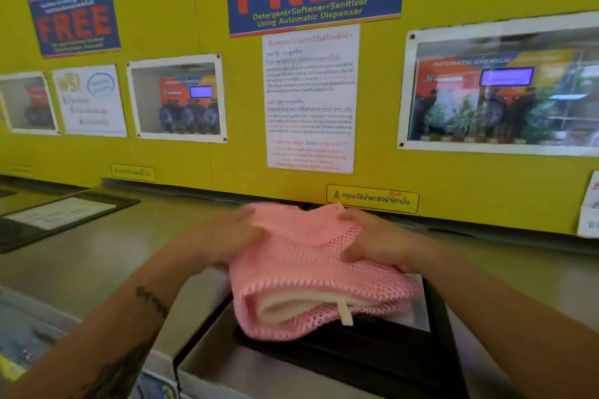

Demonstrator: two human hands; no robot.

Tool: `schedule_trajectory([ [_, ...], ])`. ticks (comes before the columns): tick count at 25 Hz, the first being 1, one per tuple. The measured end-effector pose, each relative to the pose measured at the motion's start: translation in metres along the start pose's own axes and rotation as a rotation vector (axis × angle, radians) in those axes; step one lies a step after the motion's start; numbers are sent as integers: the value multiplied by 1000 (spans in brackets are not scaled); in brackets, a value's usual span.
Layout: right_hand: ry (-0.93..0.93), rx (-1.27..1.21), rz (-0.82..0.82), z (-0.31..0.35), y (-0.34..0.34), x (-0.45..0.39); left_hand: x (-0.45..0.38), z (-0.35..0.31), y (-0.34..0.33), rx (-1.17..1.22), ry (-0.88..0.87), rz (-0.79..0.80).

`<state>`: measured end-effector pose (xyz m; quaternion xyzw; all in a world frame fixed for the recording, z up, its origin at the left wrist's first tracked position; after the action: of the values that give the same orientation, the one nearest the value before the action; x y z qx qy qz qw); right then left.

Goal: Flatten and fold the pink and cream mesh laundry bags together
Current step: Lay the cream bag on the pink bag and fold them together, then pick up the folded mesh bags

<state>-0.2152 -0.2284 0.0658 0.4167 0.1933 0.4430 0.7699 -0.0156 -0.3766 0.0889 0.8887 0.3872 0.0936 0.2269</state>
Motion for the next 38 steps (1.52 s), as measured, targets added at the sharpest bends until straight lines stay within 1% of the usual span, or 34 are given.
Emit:
schedule_trajectory([
  [2,-26,142,6,-2,-2,1,6,27,-5,-116,98,8],
  [5,-9,290,-12,8,-2,3,12,28,-3,-12,114,-43],
  [7,33,274,15,19,-7,8,17,28,-6,-42,85,-45],
  [9,54,212,58,21,-11,12,23,27,-11,-113,13,-71],
  [13,102,137,88,22,-15,15,45,23,-15,-78,-113,-176],
  [16,191,107,40,29,-20,19,69,19,-7,25,-160,-304],
  [18,292,84,16,42,-29,26,89,18,9,105,-185,-431],
  [20,418,94,-44,62,-36,35,112,18,24,128,-215,-516],
  [24,575,54,-124,99,-42,59,163,25,48,188,-250,-634],
  [27,657,51,-111,128,-55,82,198,36,72,211,-244,-685],
  [30,680,83,-104,156,-82,108,230,54,99,163,-199,-715],
  [33,681,58,-58,178,-133,135,267,96,120,135,-165,-709],
  [36,743,43,-79,197,-203,178,322,159,137,130,-199,-712],
  [38,764,0,-131,197,-276,207,362,224,147,119,-234,-707],
])
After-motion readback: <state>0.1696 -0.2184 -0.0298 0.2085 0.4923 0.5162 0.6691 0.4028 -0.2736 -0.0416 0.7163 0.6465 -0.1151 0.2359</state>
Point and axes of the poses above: each hand's wrist, its own x-axis away from the middle knuckle, its own y-axis out of the back of the hand, z = x × y, the point moved 8 cm from there along -x, towards the middle knuckle, and after that the axes turned 15 degrees about x, right-handed, at the moved point
